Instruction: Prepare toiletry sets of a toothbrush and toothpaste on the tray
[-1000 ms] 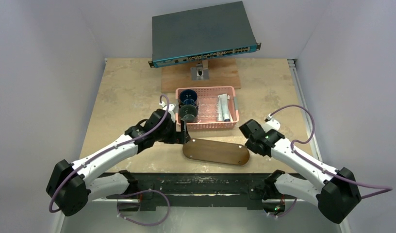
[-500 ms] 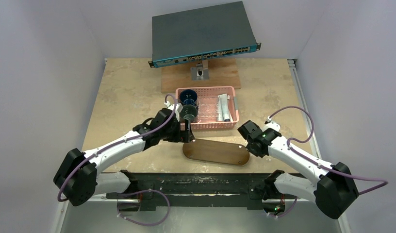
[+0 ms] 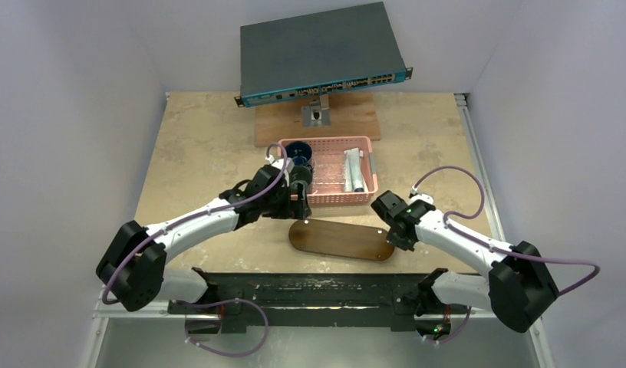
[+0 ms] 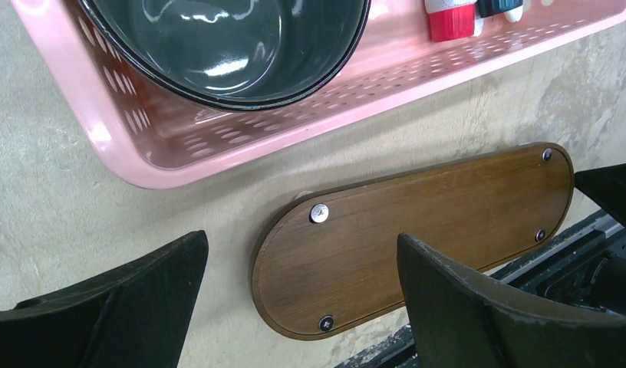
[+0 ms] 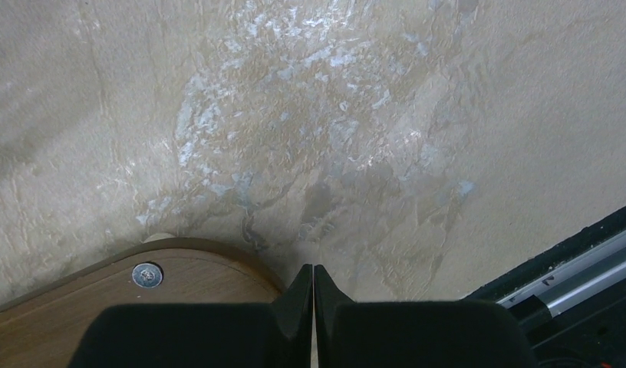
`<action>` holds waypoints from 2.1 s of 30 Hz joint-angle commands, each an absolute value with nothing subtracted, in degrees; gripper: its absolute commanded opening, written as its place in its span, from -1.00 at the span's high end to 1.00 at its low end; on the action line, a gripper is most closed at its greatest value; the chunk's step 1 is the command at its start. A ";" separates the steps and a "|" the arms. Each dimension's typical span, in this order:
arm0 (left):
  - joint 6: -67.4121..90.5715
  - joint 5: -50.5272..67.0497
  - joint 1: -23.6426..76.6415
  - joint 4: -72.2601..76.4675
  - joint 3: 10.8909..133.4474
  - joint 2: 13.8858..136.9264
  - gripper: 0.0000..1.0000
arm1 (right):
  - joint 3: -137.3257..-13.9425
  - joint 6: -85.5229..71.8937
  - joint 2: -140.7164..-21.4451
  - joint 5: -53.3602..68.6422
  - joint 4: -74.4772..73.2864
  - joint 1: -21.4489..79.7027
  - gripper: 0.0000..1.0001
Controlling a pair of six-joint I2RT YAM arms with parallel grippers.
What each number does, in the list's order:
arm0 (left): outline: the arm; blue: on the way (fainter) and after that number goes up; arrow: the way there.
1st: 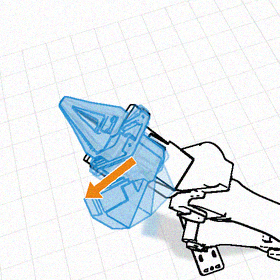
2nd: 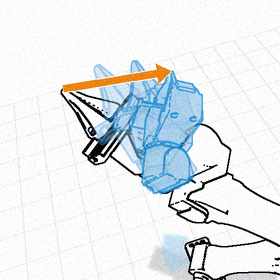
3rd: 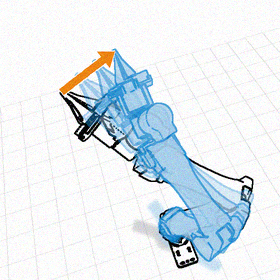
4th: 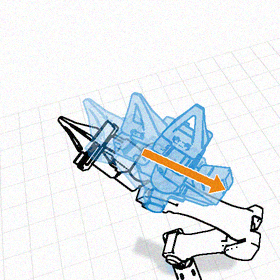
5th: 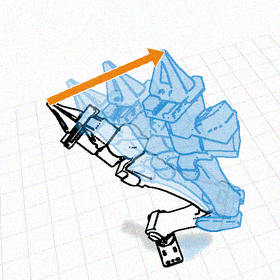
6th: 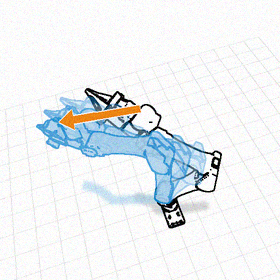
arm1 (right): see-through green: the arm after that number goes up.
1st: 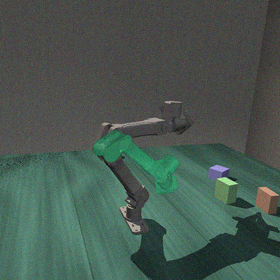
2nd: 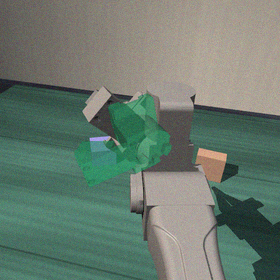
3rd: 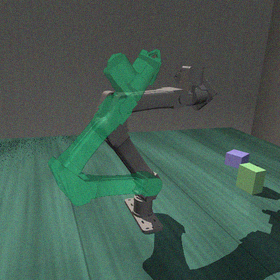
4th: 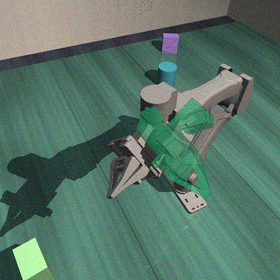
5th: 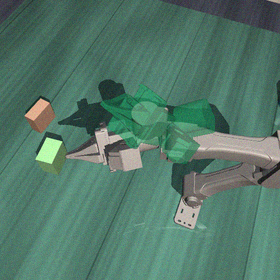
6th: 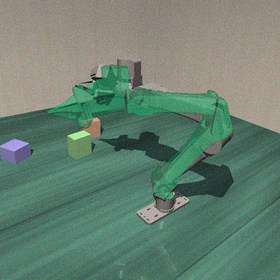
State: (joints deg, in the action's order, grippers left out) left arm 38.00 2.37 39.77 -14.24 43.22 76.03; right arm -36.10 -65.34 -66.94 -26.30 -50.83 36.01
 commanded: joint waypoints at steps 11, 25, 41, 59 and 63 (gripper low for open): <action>37.82 0.88 39.50 -14.28 43.74 75.77 -0.85 | -34.58 -60.00 -66.75 -18.44 -41.57 37.07 1.00; 38.36 0.18 39.53 -17.68 38.79 73.27 -0.85 | -37.15 -58.95 -68.92 -17.07 -38.50 37.83 1.00; 38.90 1.90 39.48 -18.92 34.81 69.74 -0.85 | -41.24 -57.76 -73.07 -17.31 -36.66 38.58 1.00; 40.72 5.54 39.71 -18.02 30.71 66.48 -0.84 | -43.39 -56.78 -75.02 -16.24 -35.20 39.30 1.00; 41.44 6.15 39.90 -17.93 29.82 65.23 -0.84 | -43.68 -56.65 -75.82 -16.18 -34.94 39.63 1.00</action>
